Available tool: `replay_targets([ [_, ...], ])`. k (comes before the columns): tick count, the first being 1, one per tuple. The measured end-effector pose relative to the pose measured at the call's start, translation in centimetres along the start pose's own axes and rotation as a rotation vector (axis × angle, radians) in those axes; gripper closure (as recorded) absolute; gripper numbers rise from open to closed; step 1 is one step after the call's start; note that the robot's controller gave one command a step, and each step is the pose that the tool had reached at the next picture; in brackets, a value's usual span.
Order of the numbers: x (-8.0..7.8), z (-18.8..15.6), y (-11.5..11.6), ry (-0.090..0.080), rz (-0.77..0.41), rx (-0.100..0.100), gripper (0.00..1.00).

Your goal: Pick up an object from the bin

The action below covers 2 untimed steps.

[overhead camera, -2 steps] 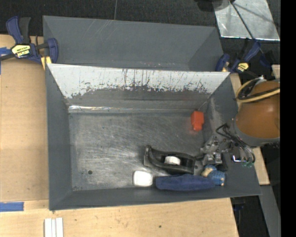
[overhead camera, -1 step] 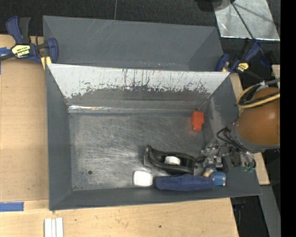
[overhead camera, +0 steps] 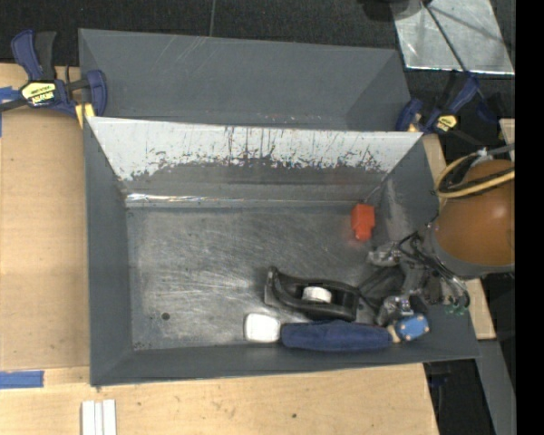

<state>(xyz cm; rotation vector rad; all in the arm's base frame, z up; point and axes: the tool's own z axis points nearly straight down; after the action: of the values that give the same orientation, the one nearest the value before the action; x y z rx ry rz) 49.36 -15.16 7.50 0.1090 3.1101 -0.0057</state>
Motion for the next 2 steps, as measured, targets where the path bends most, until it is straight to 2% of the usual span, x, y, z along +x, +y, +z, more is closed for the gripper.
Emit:
replay_targets([
  [1,0.09,-0.07,-0.07,0.004,0.001,0.001,1.0],
  [2,-0.1,-0.06,0.0,-0.004,0.0,0.0,0.0],
])
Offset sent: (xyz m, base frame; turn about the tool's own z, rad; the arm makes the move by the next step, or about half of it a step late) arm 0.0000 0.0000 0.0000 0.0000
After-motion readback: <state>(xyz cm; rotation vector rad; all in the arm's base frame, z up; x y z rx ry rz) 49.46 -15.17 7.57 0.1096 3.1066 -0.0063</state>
